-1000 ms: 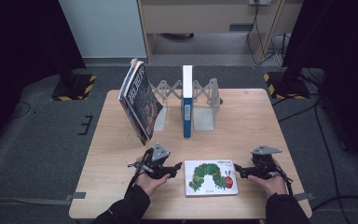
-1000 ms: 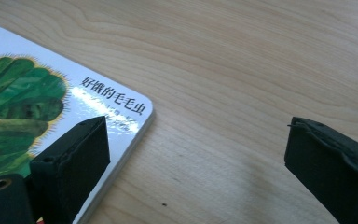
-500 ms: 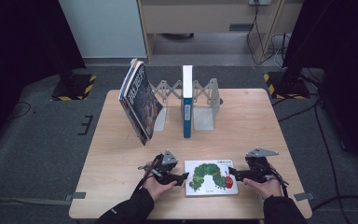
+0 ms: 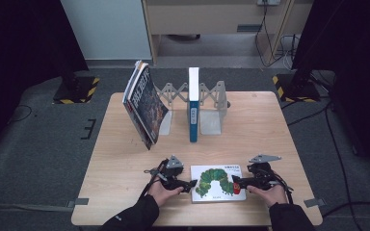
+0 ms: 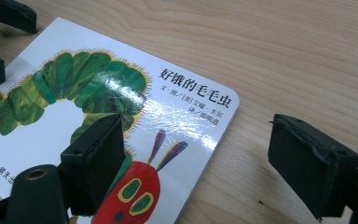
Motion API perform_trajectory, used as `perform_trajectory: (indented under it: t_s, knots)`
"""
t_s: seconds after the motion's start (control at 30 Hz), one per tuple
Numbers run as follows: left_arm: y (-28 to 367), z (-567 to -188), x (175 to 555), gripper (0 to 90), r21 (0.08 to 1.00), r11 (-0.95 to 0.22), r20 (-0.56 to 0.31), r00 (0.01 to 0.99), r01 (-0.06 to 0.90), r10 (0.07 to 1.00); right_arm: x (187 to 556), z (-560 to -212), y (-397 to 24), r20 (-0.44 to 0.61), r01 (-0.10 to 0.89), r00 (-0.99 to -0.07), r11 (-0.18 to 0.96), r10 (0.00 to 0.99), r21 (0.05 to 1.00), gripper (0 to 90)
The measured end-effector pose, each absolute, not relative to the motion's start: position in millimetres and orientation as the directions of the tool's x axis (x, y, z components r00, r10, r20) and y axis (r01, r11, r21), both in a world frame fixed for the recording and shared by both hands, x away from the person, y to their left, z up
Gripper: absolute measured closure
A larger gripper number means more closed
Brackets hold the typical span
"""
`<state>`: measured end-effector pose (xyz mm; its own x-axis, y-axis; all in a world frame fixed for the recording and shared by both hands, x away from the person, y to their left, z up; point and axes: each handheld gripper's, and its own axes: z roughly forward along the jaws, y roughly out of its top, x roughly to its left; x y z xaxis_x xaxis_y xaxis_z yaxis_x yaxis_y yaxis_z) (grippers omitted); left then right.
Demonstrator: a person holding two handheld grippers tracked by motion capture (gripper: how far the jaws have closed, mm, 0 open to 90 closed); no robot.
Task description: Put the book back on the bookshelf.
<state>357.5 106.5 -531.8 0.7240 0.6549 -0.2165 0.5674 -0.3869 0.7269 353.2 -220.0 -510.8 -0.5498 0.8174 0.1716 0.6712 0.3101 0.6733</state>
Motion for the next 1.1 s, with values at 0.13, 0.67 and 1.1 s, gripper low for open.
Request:
perform_trajectory:
  t_s: [0.13,0.67,1.1]
  knots:
    - [108,-536,358,13.6,0.751,-0.382,-0.207,0.742,0.539,0.638,353,-513,-217,0.180,0.677,-0.553,0.313,0.814,0.666,19.6]
    - [113,-530,356,20.4,0.722,-0.369,-0.237,0.710,0.585,0.663,355,-518,-212,0.213,0.696,-0.558,0.313,0.802,0.647,31.2]
    - [113,-526,350,43.6,0.701,-0.456,-0.168,0.749,0.548,0.641,356,-520,-214,0.234,0.711,-0.546,0.297,0.804,0.638,36.4]
